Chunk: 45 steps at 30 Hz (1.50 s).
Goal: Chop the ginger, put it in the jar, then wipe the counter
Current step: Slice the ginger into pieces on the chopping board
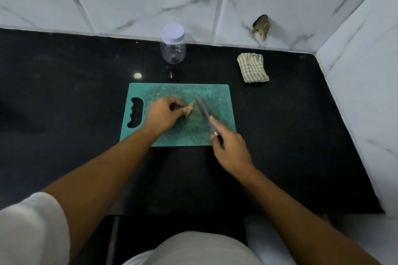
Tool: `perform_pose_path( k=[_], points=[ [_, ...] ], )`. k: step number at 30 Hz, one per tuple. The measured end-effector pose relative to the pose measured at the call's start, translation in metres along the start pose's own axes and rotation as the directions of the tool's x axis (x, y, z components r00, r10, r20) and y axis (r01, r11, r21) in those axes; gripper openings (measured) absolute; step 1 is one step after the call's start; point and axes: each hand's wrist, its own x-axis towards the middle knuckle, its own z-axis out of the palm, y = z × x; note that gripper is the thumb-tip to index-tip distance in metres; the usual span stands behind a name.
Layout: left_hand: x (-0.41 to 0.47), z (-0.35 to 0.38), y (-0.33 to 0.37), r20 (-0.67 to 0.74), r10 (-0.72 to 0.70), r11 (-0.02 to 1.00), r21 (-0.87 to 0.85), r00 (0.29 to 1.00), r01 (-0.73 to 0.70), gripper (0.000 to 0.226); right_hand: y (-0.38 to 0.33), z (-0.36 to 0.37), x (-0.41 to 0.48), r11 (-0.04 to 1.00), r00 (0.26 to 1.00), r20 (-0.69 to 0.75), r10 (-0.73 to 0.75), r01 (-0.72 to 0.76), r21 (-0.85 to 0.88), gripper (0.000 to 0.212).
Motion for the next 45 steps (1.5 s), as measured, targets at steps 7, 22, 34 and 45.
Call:
perform_pose_path(
  k=[7, 22, 34, 45],
  points=[
    [0.007, -0.006, 0.003, 0.094, 0.007, 1.0, -0.001, 0.996, -0.007, 0.012, -0.004, -0.002, 0.0, 0.998, 1.0, 0.0, -0.015, 0.015, -0.061, 0.057],
    [0.024, -0.022, 0.007, 0.342, -0.037, 0.995, -0.07, 0.939, 0.065, 0.012, -0.014, -0.001, -0.008, 0.944, 0.995, 0.065, -0.076, 0.093, -0.316, 0.06],
    [0.019, -0.019, 0.015, 0.284, -0.091, 0.996, 0.017, 0.954, 0.09, 0.014, -0.014, -0.004, 0.003, 0.973, 0.993, 0.08, -0.083, 0.098, -0.209, 0.061],
    [0.013, -0.004, 0.025, 0.407, -0.267, 0.732, -0.504, 0.873, 0.459, 0.021, -0.013, -0.002, 0.016, 0.932, 0.986, -0.005, 0.165, -0.154, 0.328, 0.02]
  ],
)
